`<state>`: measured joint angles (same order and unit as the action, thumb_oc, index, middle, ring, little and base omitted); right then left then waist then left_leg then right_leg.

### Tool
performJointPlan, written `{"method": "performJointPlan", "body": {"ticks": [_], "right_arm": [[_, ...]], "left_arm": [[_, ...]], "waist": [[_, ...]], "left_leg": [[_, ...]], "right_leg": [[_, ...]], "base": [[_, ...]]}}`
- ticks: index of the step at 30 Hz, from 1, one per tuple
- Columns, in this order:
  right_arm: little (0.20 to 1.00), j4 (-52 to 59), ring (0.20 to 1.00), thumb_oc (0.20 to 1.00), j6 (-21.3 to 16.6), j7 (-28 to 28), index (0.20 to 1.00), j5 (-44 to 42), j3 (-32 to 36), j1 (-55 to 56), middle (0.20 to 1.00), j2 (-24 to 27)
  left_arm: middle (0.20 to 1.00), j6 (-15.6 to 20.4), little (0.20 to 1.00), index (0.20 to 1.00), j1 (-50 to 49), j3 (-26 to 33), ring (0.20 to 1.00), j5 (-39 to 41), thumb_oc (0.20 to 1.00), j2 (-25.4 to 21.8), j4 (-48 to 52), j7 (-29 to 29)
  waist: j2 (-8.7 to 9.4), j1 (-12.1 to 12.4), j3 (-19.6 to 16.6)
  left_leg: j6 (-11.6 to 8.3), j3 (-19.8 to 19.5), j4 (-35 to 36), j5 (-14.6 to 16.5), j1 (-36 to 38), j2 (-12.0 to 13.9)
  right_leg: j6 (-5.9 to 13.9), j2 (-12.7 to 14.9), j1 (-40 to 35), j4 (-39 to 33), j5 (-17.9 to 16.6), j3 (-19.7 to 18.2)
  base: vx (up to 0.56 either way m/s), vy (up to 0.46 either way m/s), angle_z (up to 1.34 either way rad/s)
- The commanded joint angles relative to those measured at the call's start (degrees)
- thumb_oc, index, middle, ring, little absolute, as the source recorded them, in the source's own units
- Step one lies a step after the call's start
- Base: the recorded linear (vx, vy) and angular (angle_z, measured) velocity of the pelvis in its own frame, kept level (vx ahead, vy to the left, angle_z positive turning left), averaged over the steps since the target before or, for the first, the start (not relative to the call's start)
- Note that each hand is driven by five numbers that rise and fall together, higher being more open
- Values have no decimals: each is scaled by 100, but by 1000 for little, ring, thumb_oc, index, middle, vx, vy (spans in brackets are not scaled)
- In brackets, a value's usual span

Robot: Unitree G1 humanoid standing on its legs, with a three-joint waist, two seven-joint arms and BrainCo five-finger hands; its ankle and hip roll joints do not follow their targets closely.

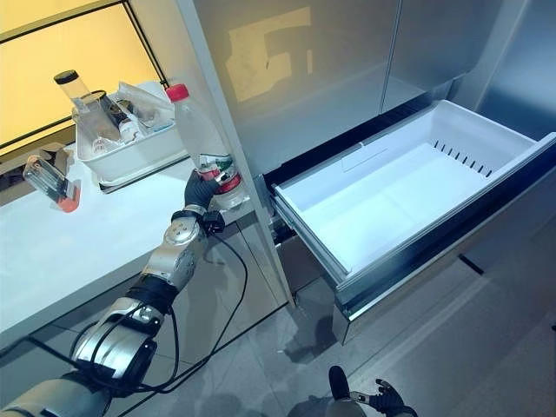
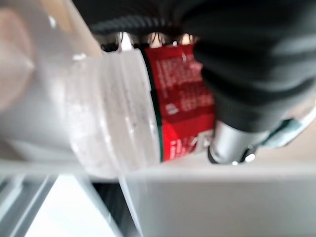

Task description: Take the drinks into the refrigerator

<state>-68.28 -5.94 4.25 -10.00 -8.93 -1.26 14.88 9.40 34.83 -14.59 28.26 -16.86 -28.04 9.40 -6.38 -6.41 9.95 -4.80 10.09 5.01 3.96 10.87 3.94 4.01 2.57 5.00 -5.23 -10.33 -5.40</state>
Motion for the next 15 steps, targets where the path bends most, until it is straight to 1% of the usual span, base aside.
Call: {"method": "performJointPlan", "body": {"ticks": [1,2,3,4,5,6,7,8,10,12,13,14,15], "right_arm": [[1000,-295,1000,1000,-233,93,1000,-650,422,-22,1000,-6],[1000,-276,1000,1000,-283,97,1000,-879,663,15,1000,22],[1000,-274,1000,1000,-283,95,1000,-881,661,25,1000,23],[1000,-119,1000,1000,-373,113,1000,-1137,975,103,1000,101],[1000,19,1000,1000,-435,122,1000,-1339,1175,171,1000,132],[1000,523,1000,1000,-601,155,1000,-1643,1603,360,1000,246],[1000,536,1000,1000,-596,158,1000,-1641,1601,379,1000,245],[1000,788,1000,1000,-677,218,1000,-1756,1767,440,1000,276],[1000,1590,1000,1000,-876,332,1000,-1847,2086,595,1000,386],[1000,2162,1000,1000,-1011,415,1000,-1849,2299,679,1000,427],[1000,2476,1000,1000,-1093,505,1000,-1863,2423,690,1000,455],[1000,2704,1000,1000,-1174,567,1000,-1887,2555,696,1000,478],[1000,3396,1000,1000,-1388,751,1000,-1983,2821,656,1000,460]], "left_arm": [[200,394,200,200,-257,115,200,0,200,6,482,-377],[200,409,200,200,-586,158,200,70,200,-22,774,-482],[200,401,200,200,-604,157,200,70,200,-22,792,-480],[200,416,200,200,-1106,213,200,109,200,-152,1243,-698],[200,429,200,200,-1433,250,200,238,200,-162,1488,-796],[200,441,200,200,-2000,378,200,299,200,-238,1956,-1013],[200,433,200,200,-2020,378,200,299,200,-239,1973,-1013],[200,441,200,200,-2253,406,200,400,200,-198,2102,-1085],[200,466,200,200,-2746,512,200,450,200,-166,2444,-1262],[200,461,200,200,-3098,540,200,655,200,-119,2682,-1417],[200,436,200,200,-3270,538,200,710,200,-89,2836,-1497],[200,435,200,200,-3452,559,200,779,200,-69,2969,-1560],[200,409,200,200,-3721,554,200,872,200,-42,3147,-1670]], "waist": [[110,-18,-51],[126,6,-34],[125,8,-41],[145,34,-27],[156,50,-24],[177,63,4],[177,65,-7],[178,66,-2],[189,73,23],[191,77,18],[209,86,19],[194,94,2],[217,100,2]], "left_leg": [[329,-223,-47,-143,-373,-296],[335,-227,-54,-142,-382,-294],[335,-225,-54,-140,-380,-294],[345,-231,-55,-127,-387,-302],[351,-232,-56,-122,-390,-306],[361,-240,-56,-110,-405,-310],[361,-239,-56,-108,-404,-310],[369,-239,-59,-103,-405,-311],[385,-242,-66,-88,-396,-308],[400,-233,-71,-73,-381,-315],[400,-217,-94,-128,-419,-323],[413,-225,-77,-56,-365,-318],[427,-206,-104,-99,-391,-323]], "right_leg": [[165,-16,-527,409,687,153],[165,-10,-518,421,688,151],[165,-11,-519,422,689,150],[167,-6,-506,425,691,142],[168,-2,-499,427,690,147],[173,-1,-473,436,693,136],[174,-2,-473,437,694,134],[174,1,-472,443,699,135],[181,8,-464,464,703,121],[185,6,-458,484,707,106],[176,8,-414,503,655,92],[188,3,-462,495,715,88],[173,1,-422,536,677,63]], "base": [[-43,2,0],[0,0,0],[-31,10,2],[0,0,0],[-52,12,0],[-33,6,-2],[-23,11,-3],[0,0,0],[0,0,0],[-24,0,-1],[0,0,0],[-40,3,-1],[45,22,0]]}}
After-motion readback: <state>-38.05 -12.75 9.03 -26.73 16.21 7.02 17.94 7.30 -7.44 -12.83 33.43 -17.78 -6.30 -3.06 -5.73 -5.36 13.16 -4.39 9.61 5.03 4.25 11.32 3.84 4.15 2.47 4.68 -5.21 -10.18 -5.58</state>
